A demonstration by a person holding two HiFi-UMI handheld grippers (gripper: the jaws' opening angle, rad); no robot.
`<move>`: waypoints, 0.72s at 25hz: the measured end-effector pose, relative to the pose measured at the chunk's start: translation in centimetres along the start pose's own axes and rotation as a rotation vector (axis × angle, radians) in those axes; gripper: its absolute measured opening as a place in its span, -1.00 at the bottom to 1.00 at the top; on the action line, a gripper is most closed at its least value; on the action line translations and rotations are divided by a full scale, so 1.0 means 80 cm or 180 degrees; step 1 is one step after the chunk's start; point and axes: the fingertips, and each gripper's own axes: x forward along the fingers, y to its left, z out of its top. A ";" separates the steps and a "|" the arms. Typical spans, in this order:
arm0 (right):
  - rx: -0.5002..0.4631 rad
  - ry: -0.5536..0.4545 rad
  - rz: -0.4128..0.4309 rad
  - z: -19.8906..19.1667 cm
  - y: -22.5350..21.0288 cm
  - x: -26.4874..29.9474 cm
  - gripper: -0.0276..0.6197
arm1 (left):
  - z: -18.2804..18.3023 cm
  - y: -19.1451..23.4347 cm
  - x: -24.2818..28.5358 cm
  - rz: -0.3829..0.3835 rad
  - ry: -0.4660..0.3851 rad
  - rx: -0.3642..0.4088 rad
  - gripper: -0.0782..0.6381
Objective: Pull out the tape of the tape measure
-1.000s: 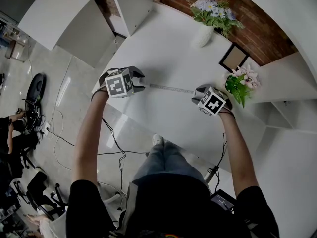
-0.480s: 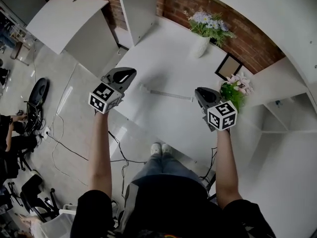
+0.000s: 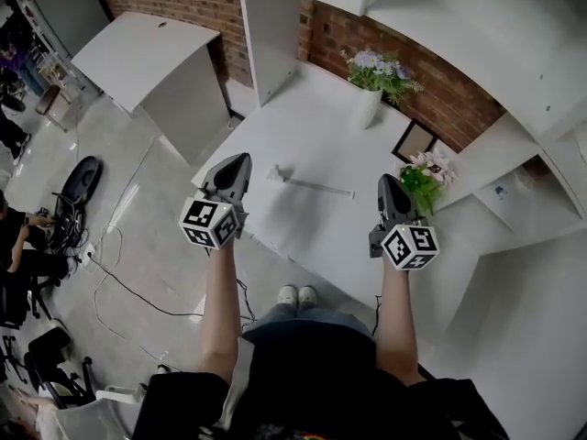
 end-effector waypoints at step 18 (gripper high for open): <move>-0.0137 -0.0072 -0.0076 0.000 0.020 -0.038 -0.92 | -0.015 -0.039 -0.056 -0.0031 0.0079 0.0279 -0.76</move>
